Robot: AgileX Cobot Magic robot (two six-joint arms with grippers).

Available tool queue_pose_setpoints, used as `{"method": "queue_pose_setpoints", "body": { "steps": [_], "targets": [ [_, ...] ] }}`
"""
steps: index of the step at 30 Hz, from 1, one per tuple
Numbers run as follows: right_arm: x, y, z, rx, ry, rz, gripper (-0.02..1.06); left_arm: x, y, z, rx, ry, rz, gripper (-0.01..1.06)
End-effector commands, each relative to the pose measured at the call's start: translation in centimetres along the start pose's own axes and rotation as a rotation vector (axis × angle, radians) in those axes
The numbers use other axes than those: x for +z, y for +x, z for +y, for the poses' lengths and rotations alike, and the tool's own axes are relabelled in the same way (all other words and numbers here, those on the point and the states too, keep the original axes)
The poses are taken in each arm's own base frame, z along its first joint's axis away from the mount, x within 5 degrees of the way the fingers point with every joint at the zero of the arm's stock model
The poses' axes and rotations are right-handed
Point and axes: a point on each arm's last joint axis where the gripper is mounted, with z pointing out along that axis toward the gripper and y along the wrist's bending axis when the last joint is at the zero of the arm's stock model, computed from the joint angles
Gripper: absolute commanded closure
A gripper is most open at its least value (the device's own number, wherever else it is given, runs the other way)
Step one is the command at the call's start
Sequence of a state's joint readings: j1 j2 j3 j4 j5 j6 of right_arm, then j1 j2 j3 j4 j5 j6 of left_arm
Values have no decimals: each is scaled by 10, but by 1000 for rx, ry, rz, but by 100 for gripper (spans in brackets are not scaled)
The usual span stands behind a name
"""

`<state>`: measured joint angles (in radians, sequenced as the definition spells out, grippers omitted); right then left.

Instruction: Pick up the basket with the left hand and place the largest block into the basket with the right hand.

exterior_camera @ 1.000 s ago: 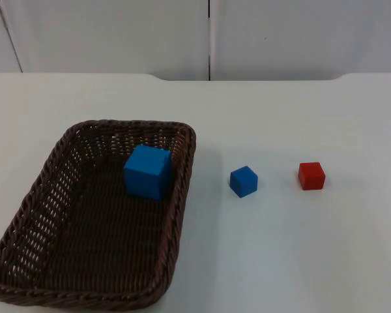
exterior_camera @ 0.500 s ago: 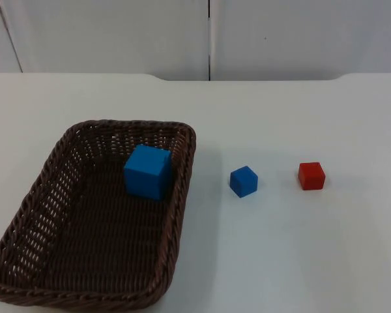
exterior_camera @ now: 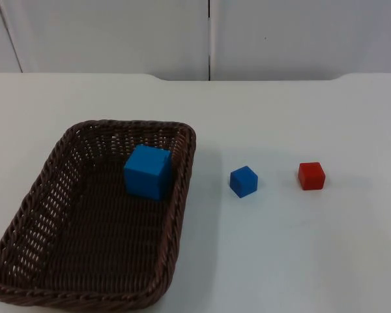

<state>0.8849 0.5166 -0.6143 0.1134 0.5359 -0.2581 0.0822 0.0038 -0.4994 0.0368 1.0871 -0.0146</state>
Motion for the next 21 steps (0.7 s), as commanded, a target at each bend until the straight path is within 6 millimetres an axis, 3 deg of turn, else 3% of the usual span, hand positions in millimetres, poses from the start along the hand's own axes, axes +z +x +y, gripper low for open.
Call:
{"method": "queue_pose_setpoints", "body": {
  "steps": [1,21],
  "targets": [
    [-7,4,0,-10,12,-23,35,1,0,-2,5,19,-10,13],
    [-67,54,12,110,7,53,35,1,0,-2,20,27,-11,13]
  ]
}}
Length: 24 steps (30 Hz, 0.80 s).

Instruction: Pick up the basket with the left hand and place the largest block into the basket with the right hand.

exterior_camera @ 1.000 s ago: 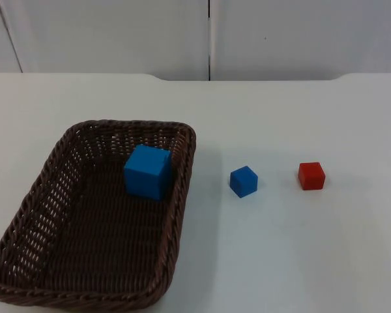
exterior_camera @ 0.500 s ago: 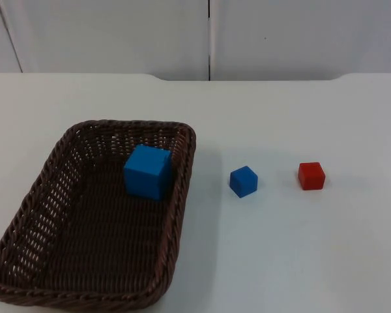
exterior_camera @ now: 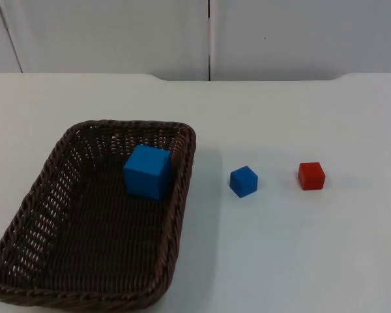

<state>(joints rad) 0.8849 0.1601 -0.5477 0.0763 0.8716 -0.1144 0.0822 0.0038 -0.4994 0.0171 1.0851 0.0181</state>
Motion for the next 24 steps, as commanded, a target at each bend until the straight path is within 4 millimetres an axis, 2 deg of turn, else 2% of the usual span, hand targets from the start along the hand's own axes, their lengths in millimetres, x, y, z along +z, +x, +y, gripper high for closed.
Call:
{"method": "queue_pose_setpoints", "body": {
  "steps": [1,10,24],
  "targets": [
    [-7,6,0,18,14,8,35,1,0,-1,-4,9,-9,13],
    [-27,24,0,18,41,0,35,1,0,-1,-4,9,-9,13],
    [-20,36,-3,42,77,85,35,1,0,-1,-4,9,-9,13]
  ]
}}
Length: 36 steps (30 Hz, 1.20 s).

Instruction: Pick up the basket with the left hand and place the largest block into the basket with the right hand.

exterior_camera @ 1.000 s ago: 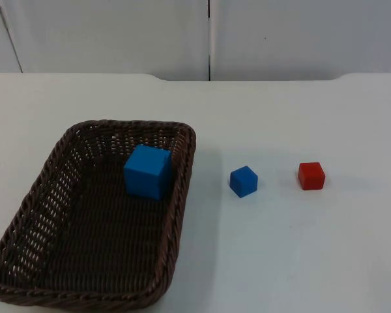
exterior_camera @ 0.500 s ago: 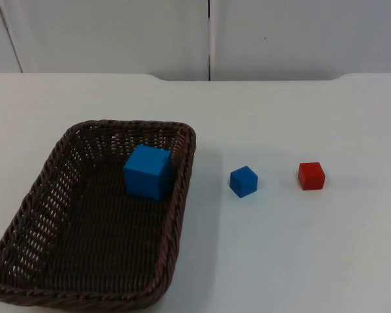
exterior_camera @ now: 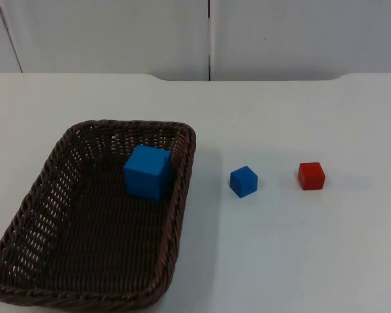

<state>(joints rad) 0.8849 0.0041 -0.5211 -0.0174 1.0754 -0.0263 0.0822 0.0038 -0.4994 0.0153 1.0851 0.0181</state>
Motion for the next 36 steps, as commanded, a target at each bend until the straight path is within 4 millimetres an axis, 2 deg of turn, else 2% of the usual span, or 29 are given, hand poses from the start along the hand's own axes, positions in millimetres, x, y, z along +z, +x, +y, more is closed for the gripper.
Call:
{"method": "queue_pose_setpoints", "body": {
  "steps": [1,8,13,15,16,17,19,20,36],
  "targets": [
    [1,2,0,10,7,6,35,1,0,-1,-3,8,-9,13],
    [1,2,0,15,3,6,35,1,0,-1,-6,14,-9,12],
    [1,2,0,15,3,6,35,1,0,-1,-4,14,-9,2],
    [1,2,0,15,3,6,26,1,0,-1,-4,14,-9,0],
    [1,2,0,15,3,6,18,1,0,-1,-4,14,-9,0],
    [1,2,0,15,3,6,18,1,0,-1,-4,14,-9,0],
    [1,2,0,15,3,6,0,1,0,-1,-4,14,-9,0],
    [1,2,0,15,3,6,-1,1,0,-1,-4,14,-9,0],
    [1,2,0,15,3,6,-1,1,0,-1,-3,15,-9,0]
  ]
}}
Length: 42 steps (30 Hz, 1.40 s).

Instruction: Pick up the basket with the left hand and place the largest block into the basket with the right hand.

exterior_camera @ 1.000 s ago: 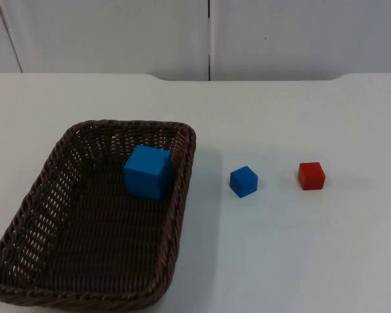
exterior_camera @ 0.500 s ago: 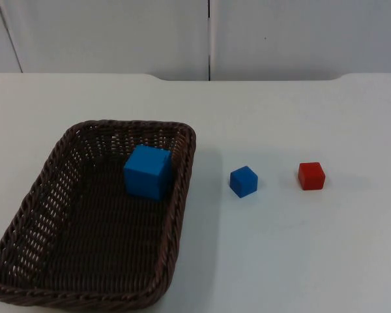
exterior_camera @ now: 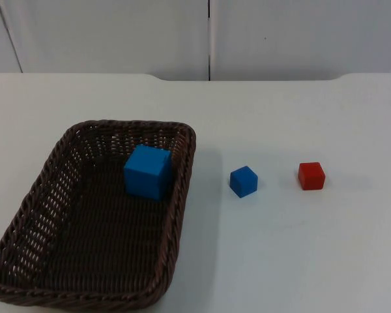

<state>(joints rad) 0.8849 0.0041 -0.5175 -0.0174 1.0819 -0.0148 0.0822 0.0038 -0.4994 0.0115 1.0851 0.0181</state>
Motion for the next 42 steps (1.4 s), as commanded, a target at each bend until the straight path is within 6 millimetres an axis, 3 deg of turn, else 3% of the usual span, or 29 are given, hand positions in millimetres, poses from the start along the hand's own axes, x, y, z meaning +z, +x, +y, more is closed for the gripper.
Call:
{"method": "queue_pose_setpoints", "body": {
  "steps": [1,26,42],
  "targets": [
    [0,1,0,3,3,-4,-1,1,0,-1,-2,12,-9,0],
    [0,1,0,10,16,-4,-1,1,0,0,13,24,-9,0],
    [0,1,3,158,301,5,-1,1,0,0,13,25,-9,0]
  ]
}}
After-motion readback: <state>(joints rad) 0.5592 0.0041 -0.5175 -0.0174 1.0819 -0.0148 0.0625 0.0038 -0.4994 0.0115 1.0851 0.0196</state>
